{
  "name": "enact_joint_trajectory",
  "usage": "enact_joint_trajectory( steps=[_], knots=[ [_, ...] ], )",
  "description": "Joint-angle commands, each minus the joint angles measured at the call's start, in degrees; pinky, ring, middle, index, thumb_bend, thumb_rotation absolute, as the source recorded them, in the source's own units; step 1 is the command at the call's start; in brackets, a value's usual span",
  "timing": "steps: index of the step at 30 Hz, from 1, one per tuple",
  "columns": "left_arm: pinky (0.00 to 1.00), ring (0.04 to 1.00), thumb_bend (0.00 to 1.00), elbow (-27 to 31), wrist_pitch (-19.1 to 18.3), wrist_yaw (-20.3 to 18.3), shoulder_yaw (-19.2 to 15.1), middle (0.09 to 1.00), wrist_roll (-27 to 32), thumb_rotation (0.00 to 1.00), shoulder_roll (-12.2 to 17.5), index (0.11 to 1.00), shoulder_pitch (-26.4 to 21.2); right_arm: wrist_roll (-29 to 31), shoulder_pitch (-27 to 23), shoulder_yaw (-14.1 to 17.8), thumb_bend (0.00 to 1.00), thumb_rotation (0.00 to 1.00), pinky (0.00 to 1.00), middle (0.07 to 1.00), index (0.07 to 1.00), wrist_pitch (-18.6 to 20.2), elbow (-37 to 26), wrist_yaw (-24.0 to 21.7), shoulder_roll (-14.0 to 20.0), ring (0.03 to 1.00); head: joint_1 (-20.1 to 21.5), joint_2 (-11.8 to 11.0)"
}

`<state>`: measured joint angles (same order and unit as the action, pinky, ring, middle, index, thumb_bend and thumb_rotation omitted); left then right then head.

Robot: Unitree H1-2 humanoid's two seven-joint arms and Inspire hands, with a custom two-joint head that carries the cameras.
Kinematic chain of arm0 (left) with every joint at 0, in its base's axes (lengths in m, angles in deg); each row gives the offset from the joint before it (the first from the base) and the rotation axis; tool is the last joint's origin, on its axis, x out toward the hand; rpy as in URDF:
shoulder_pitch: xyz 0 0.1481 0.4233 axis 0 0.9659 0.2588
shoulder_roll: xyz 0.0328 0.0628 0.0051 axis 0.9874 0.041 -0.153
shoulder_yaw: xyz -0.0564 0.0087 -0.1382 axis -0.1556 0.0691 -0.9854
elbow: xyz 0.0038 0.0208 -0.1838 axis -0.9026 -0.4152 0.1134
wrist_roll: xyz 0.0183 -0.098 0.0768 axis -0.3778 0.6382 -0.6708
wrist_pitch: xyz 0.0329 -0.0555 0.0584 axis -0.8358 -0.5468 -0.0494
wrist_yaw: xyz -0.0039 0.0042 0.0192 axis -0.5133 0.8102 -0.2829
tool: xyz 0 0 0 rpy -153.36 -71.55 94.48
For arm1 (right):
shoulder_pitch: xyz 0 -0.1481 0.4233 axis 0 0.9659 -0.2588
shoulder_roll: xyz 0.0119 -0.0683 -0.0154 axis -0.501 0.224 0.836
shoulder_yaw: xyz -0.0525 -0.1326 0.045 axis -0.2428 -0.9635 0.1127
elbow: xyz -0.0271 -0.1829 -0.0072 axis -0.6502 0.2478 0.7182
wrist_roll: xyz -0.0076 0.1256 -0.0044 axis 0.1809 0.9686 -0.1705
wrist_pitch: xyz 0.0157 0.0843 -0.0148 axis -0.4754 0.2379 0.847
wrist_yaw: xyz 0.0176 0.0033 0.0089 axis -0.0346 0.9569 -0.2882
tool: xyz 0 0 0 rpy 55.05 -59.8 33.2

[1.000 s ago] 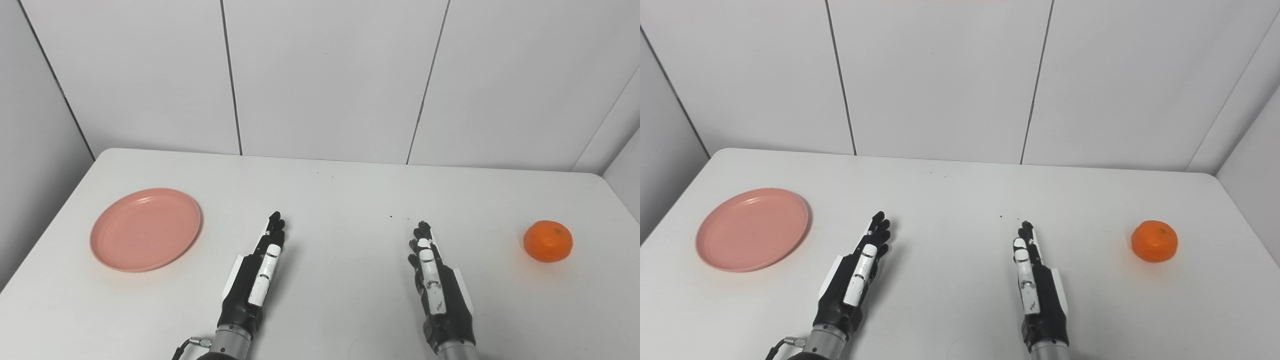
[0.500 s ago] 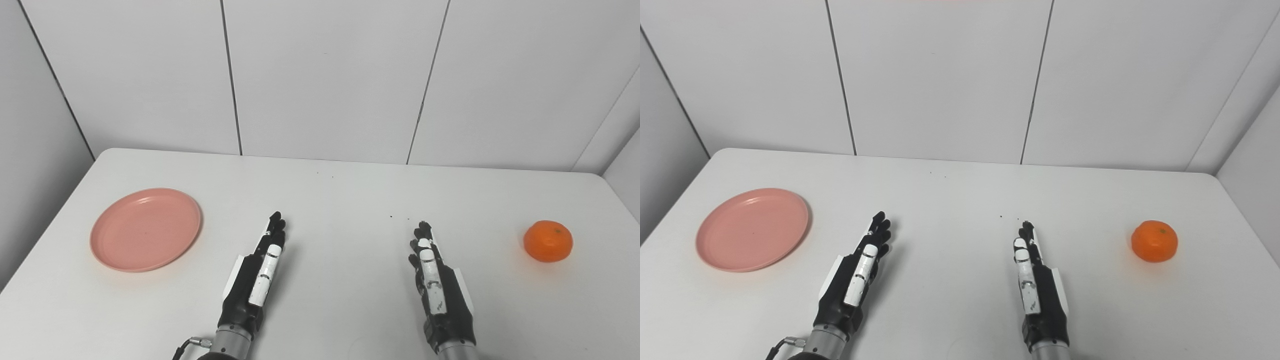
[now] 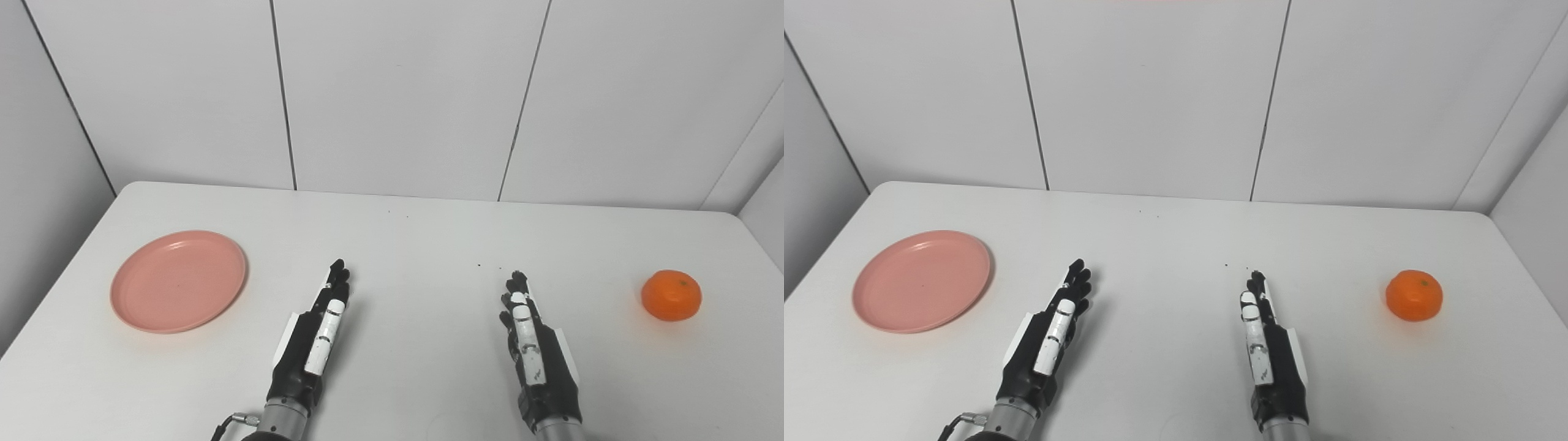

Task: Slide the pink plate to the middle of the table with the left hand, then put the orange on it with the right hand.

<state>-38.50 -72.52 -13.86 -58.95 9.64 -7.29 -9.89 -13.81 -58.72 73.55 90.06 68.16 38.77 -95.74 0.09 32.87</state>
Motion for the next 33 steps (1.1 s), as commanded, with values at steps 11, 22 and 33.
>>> enact_joint_trajectory(
  steps=[11,22,33],
  knots=[
    [1.0,1.0,0.43,0.43,2.44,0.19,0.71,1.0,-0.28,1.0,-1.29,1.0,-0.87,1.11,-1.06,0.58,0.22,1.0,1.0,1.0,1.0,-1.78,-1.52,-0.15,-0.26,1.0,-4.4,-1.98],
    [0.98,0.997,0.35,-2.84,1.42,3.42,2.92,1.0,-4.02,1.0,-5.7,1.0,-0.7,6.53,-0.47,3.35,0.2,1.0,1.0,1.0,1.0,-2.56,-1.21,-3.13,3.64,1.0,-15.23,-6.14],
    [0.98,1.0,0.33,-6.29,2.36,5.27,3.56,1.0,-5.79,1.0,-7.77,1.0,-1.88,9.21,-0.48,4.38,0.18,1.0,1.0,1.0,1.0,-0.99,-1.59,-3.99,4.95,1.0,-17.7,-7.18]
  ],
)
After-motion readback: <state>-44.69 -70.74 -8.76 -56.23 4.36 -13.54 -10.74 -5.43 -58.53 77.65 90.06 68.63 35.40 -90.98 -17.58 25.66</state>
